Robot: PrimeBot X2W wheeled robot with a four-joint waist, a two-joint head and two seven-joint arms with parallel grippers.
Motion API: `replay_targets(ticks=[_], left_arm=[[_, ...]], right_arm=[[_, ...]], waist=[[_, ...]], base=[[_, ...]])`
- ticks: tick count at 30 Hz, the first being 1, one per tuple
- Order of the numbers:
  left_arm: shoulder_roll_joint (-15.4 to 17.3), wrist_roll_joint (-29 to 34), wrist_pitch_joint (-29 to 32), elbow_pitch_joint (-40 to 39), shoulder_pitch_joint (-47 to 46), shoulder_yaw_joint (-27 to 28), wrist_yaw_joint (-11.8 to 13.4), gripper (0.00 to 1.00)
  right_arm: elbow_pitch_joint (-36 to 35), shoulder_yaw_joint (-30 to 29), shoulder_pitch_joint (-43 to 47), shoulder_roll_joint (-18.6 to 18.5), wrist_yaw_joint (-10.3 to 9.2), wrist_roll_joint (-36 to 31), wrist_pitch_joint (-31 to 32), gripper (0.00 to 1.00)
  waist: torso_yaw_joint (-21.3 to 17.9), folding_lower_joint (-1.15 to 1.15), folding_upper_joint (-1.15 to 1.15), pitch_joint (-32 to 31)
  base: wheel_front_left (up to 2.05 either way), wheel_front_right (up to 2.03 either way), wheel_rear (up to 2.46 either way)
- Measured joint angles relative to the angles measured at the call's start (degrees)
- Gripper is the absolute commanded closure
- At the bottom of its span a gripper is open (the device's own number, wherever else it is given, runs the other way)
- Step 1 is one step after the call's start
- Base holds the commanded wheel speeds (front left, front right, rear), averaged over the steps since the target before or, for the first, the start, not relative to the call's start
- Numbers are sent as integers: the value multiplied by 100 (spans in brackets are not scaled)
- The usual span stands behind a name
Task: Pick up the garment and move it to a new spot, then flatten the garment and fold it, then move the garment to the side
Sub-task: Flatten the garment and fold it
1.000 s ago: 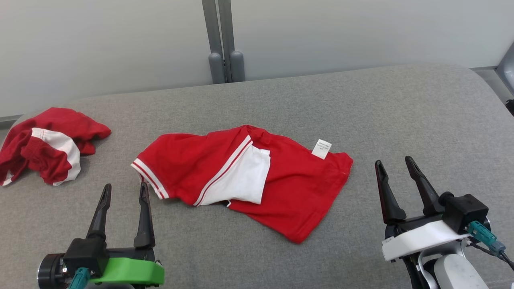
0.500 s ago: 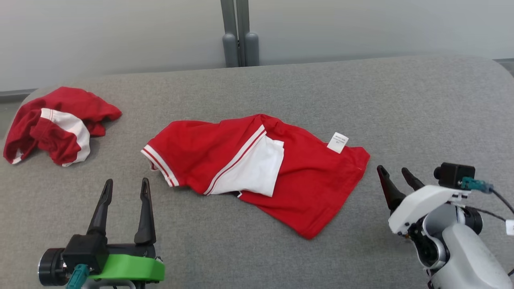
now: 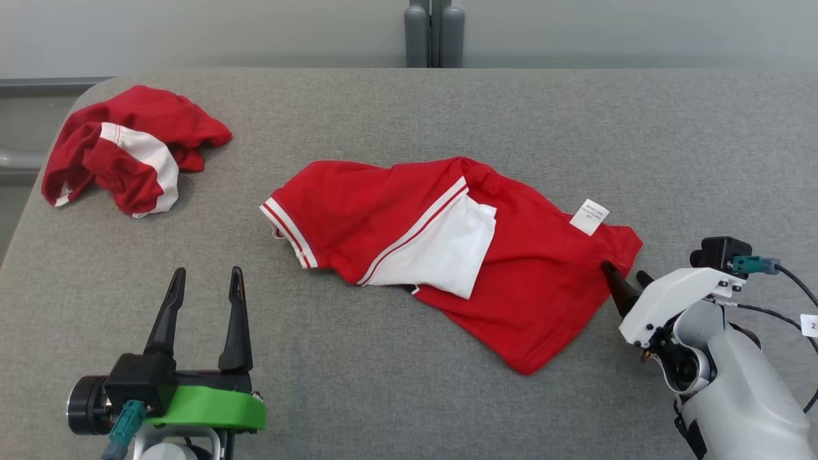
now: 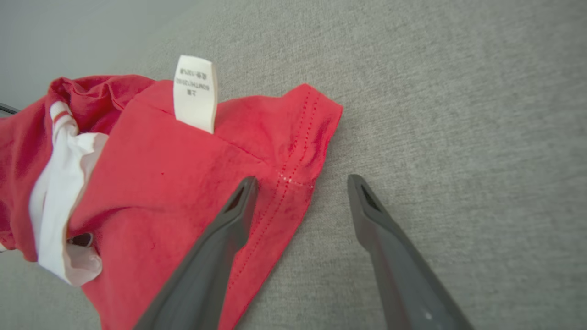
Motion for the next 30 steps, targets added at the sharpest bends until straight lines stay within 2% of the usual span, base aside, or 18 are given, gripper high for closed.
replay_targets(ticks=[1, 2, 10, 17, 20, 24, 30], left_arm=[[-2, 0, -1, 25, -2, 3, -3, 0], [-5, 2, -1, 38, -10, 8, -3, 0], [-23, 34, -1, 159, -35, 58, -40, 0], [-49, 34, -1, 290, 20, 41, -60, 0], [-62, 32, 0, 342, 49, 31, -75, 0], [-71, 30, -1, 437, 152, 21, -87, 0], [-92, -19, -1, 486, 211, 32, -100, 0]], right_arm=[[33, -16, -4, 18, 0, -16, -20, 71], [48, -26, -10, 27, 0, -23, -45, 100], [-169, -24, 17, 25, 0, 71, -347, 100], [-894, 235, -3, -415, 0, 70, -671, 100], [-1277, 464, -25, -497, 0, 213, -667, 100], [-2056, 668, 229, -514, 0, 542, -474, 100], [-3426, 1154, 1478, -567, 0, 948, 389, 100]], waist=[[24, 0, 0, 19], [40, 0, 0, 31], [32, 0, 0, -102], [-37, 0, 0, -339], [-44, 0, 0, -429], [-47, 0, 0, -553], [-78, 0, 0, -643]], base=[[0, 0, 0], [0, 0, 0], [0, 0, 0], [0, 0, 0], [0, 0, 0], [0, 0, 0], [0, 0, 0]])
